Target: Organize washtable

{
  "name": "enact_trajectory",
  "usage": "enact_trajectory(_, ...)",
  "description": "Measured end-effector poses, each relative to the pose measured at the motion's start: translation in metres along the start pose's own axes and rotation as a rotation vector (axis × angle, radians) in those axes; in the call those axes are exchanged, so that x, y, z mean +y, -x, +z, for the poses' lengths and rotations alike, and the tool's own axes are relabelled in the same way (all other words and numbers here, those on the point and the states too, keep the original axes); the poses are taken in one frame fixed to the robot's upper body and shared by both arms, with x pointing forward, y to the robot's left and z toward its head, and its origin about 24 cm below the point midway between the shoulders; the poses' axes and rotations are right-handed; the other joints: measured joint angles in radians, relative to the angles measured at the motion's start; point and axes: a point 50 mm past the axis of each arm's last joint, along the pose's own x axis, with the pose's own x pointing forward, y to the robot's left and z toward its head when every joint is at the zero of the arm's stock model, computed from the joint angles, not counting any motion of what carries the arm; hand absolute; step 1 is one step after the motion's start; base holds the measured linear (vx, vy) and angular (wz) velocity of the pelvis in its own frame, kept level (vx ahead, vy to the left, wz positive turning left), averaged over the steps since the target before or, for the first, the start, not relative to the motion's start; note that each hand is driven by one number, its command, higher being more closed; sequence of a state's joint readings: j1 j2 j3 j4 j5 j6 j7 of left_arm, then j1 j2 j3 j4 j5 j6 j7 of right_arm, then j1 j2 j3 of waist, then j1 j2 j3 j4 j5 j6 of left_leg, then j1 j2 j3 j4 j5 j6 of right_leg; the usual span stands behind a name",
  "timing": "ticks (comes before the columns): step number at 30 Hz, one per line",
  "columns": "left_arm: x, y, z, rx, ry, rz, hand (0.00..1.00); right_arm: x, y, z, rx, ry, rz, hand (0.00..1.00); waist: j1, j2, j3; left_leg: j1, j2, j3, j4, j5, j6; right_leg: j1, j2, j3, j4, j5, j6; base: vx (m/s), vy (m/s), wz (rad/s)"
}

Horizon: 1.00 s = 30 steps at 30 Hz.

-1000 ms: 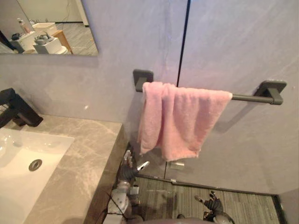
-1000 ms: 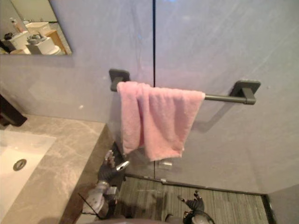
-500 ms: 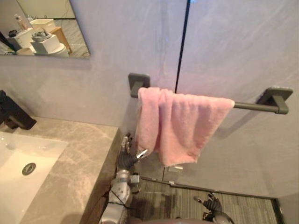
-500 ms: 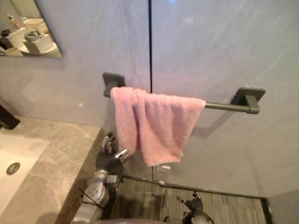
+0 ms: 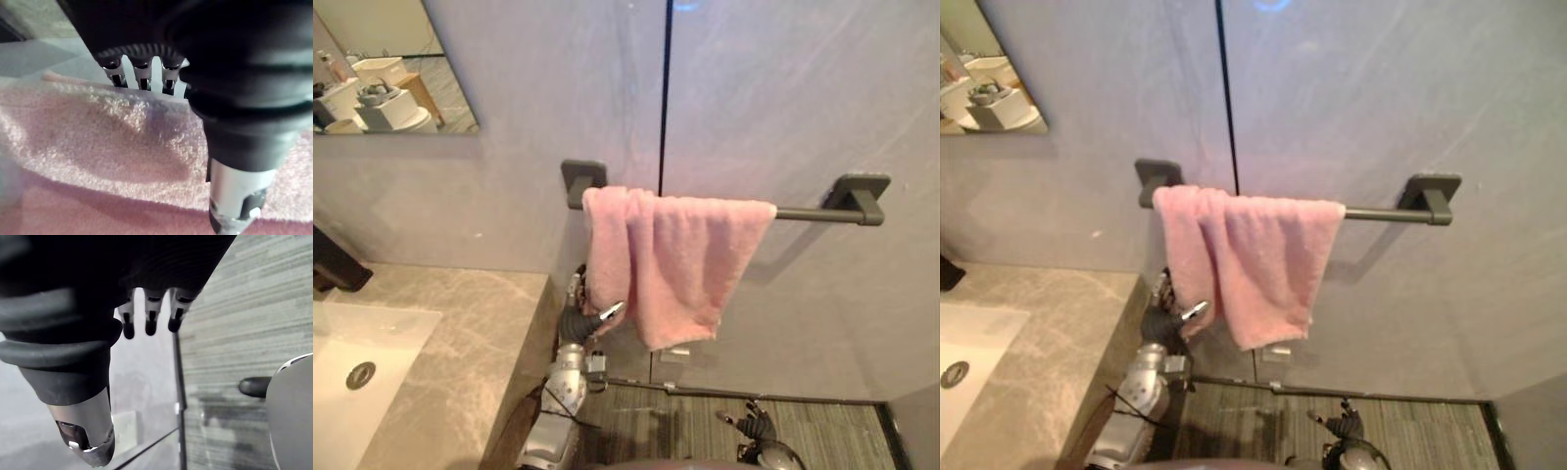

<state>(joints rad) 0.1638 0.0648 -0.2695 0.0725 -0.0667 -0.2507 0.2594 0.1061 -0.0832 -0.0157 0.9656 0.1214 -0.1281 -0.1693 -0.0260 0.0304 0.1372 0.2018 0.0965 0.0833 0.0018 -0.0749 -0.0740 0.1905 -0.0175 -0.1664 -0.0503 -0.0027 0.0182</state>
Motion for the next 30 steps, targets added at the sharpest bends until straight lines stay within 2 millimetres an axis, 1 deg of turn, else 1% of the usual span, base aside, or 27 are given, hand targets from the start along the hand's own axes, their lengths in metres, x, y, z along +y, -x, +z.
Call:
enact_trajectory(3,-0.001,0.000,-0.004,0.015,-0.004,-0.007,0.00,0.000,0.000,0.000,-0.003,0.013,0.001,0.00,0.001,0.000,0.000,0.001,0.002,0.000,-0.002,0.001,-0.002,0.009,0.004,0.000,-0.019,0.011,-0.004,0.00,0.000,0.00)
enact_trajectory(4,-0.002,0.000,-0.006,0.026,-0.008,-0.013,1.00,0.000,0.000,0.000,-0.002,0.015,0.000,0.00,0.001,0.000,0.000,0.003,0.002,0.000,-0.002,0.001,-0.002,0.015,0.004,-0.001,-0.026,0.013,-0.005,-0.01,-0.006,0.04)
enact_trajectory(8,-0.008,-0.002,-0.013,0.055,-0.035,-0.072,1.00,0.000,0.000,0.000,-0.002,0.018,0.002,0.00,-0.001,-0.001,-0.001,0.001,0.003,0.000,-0.002,0.003,-0.004,0.016,0.006,-0.001,-0.034,0.020,-0.006,-0.04,-0.006,-0.01)
enact_trajectory(10,-0.012,-0.004,-0.018,0.075,-0.044,-0.103,1.00,0.002,0.000,0.002,-0.010,0.027,0.012,0.00,-0.014,-0.005,-0.003,-0.004,0.005,0.002,-0.005,0.003,-0.005,0.014,0.010,0.002,-0.047,0.029,-0.007,-0.04,-0.012,-0.13)
enact_trajectory(11,-0.014,-0.005,-0.018,0.077,-0.046,-0.114,1.00,0.003,0.000,0.003,-0.013,0.027,0.013,0.00,-0.014,-0.006,-0.003,-0.005,0.006,0.003,-0.005,0.003,-0.005,0.013,0.011,0.003,-0.047,0.029,-0.007,-0.04,-0.019,-0.10)
enact_trajectory(15,-0.022,-0.013,-0.012,0.051,-0.048,-0.145,1.00,0.002,0.000,0.007,-0.037,0.026,0.014,0.00,-0.019,-0.012,-0.007,-0.004,0.010,0.005,-0.022,0.008,-0.012,0.008,0.016,0.006,-0.047,0.029,-0.007,-0.02,-0.008,-0.02)
enact_trajectory(17,-0.020,-0.014,-0.011,0.045,-0.053,-0.139,1.00,0.002,0.001,0.013,-0.067,0.017,0.016,0.00,-0.022,-0.011,-0.008,-0.005,0.010,0.009,-0.023,0.011,-0.013,-0.003,0.017,0.010,-0.047,0.030,-0.009,0.00,0.003,-0.07)
enact_trajectory(19,-0.018,-0.015,-0.011,0.043,-0.055,-0.128,1.00,0.003,0.003,0.027,-0.137,-0.001,0.020,0.00,-0.030,-0.011,-0.008,-0.006,0.010,0.014,-0.023,0.011,-0.013,-0.006,0.017,0.016,-0.047,0.031,-0.010,0.00,0.009,-0.09)
enact_trajectory(21,-0.012,-0.017,-0.009,0.035,-0.063,-0.097,1.00,0.004,0.009,0.060,-0.293,-0.028,0.031,0.00,-0.044,-0.011,-0.008,-0.004,0.009,0.027,-0.024,0.011,-0.013,-0.010,0.017,0.032,-0.047,0.032,-0.010,-0.01,0.019,-0.13)
enact_trajectory(22,-0.010,-0.017,-0.008,0.031,-0.063,-0.087,1.00,0.004,0.011,0.069,-0.337,-0.030,0.034,0.00,-0.046,-0.011,-0.008,-0.005,0.009,0.030,-0.025,0.011,-0.013,-0.013,0.017,0.034,-0.047,0.034,-0.010,-0.02,0.015,-0.17)
enact_trajectory(24,-0.006,-0.019,-0.002,0.005,-0.064,-0.074,1.00,0.002,0.021,0.098,-0.484,-0.035,0.038,0.00,-0.047,-0.013,-0.008,-0.011,0.009,0.036,-0.025,0.011,-0.013,-0.021,0.017,0.036,-0.047,0.036,-0.010,-0.03,0.004,-0.09)
enact_trajectory(28,-0.008,-0.021,0.008,-0.040,-0.051,-0.075,1.00,0.000,0.035,0.122,-0.631,0.009,0.034,0.00,-0.047,-0.015,-0.010,-0.013,0.009,0.036,-0.023,0.011,-0.013,-0.023,0.017,0.043,-0.047,0.036,-0.010,0.00,0.000,0.00)
enact_trajectory(30,-0.009,-0.021,0.010,-0.048,-0.047,-0.078,1.00,0.000,0.039,0.127,-0.663,0.023,0.035,0.00,-0.045,-0.014,-0.010,-0.015,0.009,0.044,-0.021,0.010,-0.012,-0.026,0.017,0.050,-0.047,0.036,-0.010,-0.03,0.003,-0.09)
